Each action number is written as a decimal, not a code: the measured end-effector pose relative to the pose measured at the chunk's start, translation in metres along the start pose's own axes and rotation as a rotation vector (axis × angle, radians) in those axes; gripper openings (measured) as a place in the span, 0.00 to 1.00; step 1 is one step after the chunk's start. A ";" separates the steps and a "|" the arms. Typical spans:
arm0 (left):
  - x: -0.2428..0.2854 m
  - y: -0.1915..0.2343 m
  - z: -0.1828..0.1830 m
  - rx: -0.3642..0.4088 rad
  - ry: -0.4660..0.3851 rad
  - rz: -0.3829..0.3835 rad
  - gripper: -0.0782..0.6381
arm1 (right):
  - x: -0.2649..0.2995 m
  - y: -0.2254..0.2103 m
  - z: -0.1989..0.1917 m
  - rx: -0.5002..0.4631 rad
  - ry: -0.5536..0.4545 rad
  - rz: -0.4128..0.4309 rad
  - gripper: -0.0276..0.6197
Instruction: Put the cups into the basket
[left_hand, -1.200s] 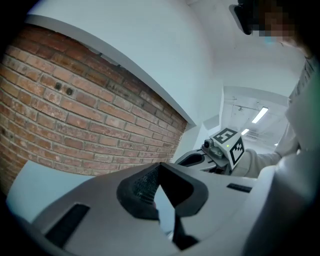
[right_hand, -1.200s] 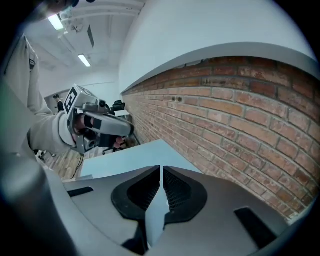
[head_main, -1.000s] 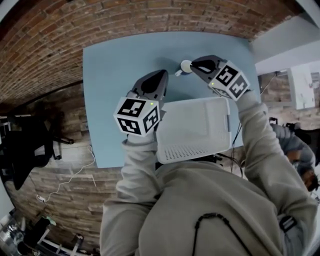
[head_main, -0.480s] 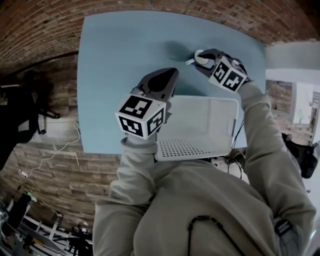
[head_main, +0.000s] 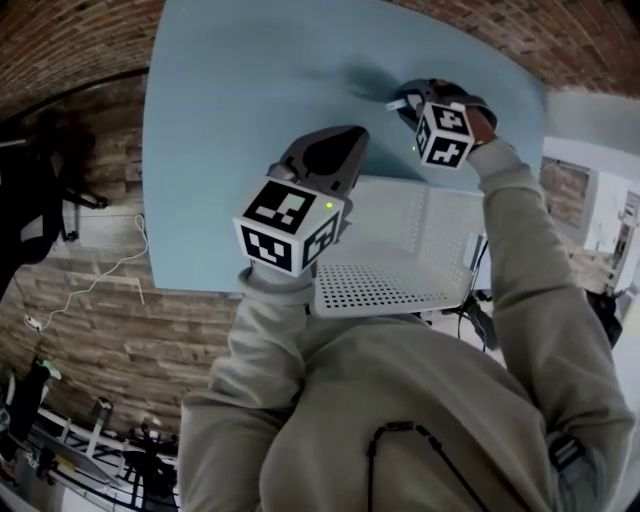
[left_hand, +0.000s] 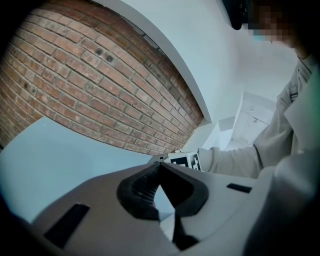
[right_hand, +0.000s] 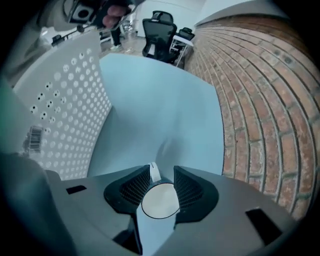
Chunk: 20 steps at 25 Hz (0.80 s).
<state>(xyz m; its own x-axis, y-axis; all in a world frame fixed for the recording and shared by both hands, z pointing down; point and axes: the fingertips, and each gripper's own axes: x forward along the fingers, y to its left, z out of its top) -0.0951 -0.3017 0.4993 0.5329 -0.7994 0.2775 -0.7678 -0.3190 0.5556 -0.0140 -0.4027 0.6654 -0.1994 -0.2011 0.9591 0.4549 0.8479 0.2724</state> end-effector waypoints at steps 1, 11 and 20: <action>0.000 0.001 -0.001 0.001 0.003 0.001 0.10 | 0.005 0.002 -0.001 -0.039 0.024 0.002 0.25; 0.000 0.008 -0.002 -0.036 -0.015 -0.012 0.10 | 0.046 0.014 -0.011 -0.226 0.149 0.066 0.25; -0.003 0.012 -0.001 -0.044 -0.026 -0.007 0.10 | 0.062 0.012 -0.014 -0.263 0.219 0.068 0.16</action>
<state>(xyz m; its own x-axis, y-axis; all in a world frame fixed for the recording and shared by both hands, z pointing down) -0.1052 -0.3021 0.5060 0.5280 -0.8106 0.2533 -0.7476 -0.3022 0.5914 -0.0087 -0.4116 0.7297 0.0165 -0.2734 0.9618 0.6745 0.7131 0.1911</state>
